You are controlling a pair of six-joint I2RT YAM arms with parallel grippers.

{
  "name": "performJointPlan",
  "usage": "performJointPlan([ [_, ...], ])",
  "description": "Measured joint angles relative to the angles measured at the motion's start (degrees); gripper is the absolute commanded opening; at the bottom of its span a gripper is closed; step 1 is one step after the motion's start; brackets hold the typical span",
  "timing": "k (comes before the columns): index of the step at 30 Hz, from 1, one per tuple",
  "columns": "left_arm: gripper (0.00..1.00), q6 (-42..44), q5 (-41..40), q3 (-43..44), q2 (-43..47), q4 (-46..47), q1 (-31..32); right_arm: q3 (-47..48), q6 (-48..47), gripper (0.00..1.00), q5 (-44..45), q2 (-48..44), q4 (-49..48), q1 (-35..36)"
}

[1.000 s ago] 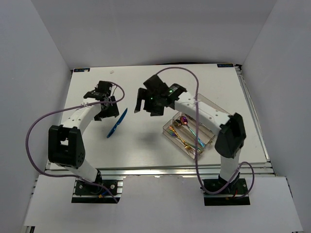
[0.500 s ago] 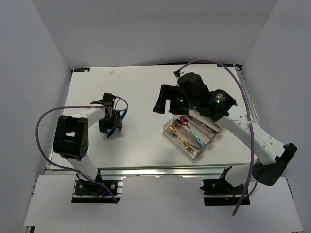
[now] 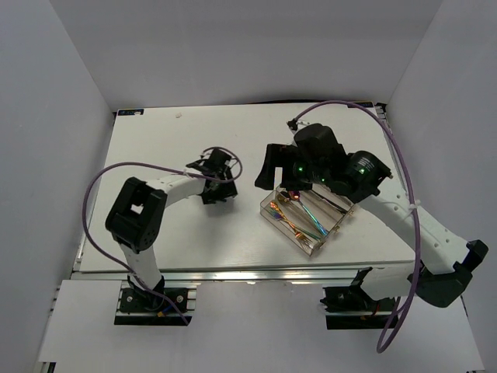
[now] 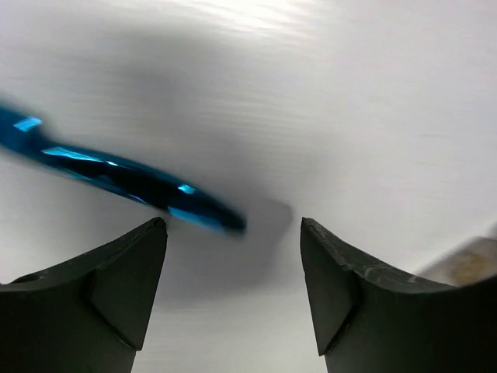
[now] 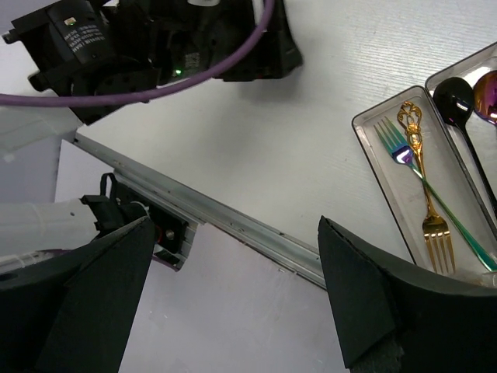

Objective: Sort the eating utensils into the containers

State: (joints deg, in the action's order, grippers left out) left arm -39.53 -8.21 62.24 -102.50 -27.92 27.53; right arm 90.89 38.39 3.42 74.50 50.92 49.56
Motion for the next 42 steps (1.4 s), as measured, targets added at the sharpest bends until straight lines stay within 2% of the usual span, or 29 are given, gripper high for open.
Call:
performJointPlan([
  [4,0.83,-7.3,0.2,5.4,-4.1,2.0,6.1,-1.8,-0.8,0.89,0.1,0.8,0.0,-0.8],
  [6,0.83,-10.0,-0.1,5.9,-4.3,1.5,6.9,-2.5,-1.6,0.9,0.1,1.2,-0.5,-1.6],
  [12,0.83,-14.0,-3.6,4.3,-2.1,-3.6,5.4,-4.5,-4.2,0.89,-1.7,1.8,-2.9,-5.9],
  [17,0.83,-15.8,-7.7,-1.5,4.7,-7.6,3.8,-4.5,-5.0,0.89,-3.7,2.4,-4.2,-7.5],
  [23,0.84,-13.8,-8.3,-3.8,8.1,-8.9,0.9,-4.5,-5.6,0.89,-6.0,3.4,-5.4,-7.5],
  [31,0.84,-10.6,-9.7,-3.8,10.8,-10.7,0.4,-4.5,-6.0,0.89,-8.2,6.3,-7.9,-7.5],
  [39,0.85,-8.7,-5.2,-3.9,10.8,-9.5,0.5,-4.6,-6.5,0.89,-9.9,7.9,-9.4,-7.5],
  [42,0.84,-5.3,-4.8,-1.5,9.0,-9.8,0.5,-4.6,-7.1,0.89,-10.1,8.1,-9.4,-7.5],
])
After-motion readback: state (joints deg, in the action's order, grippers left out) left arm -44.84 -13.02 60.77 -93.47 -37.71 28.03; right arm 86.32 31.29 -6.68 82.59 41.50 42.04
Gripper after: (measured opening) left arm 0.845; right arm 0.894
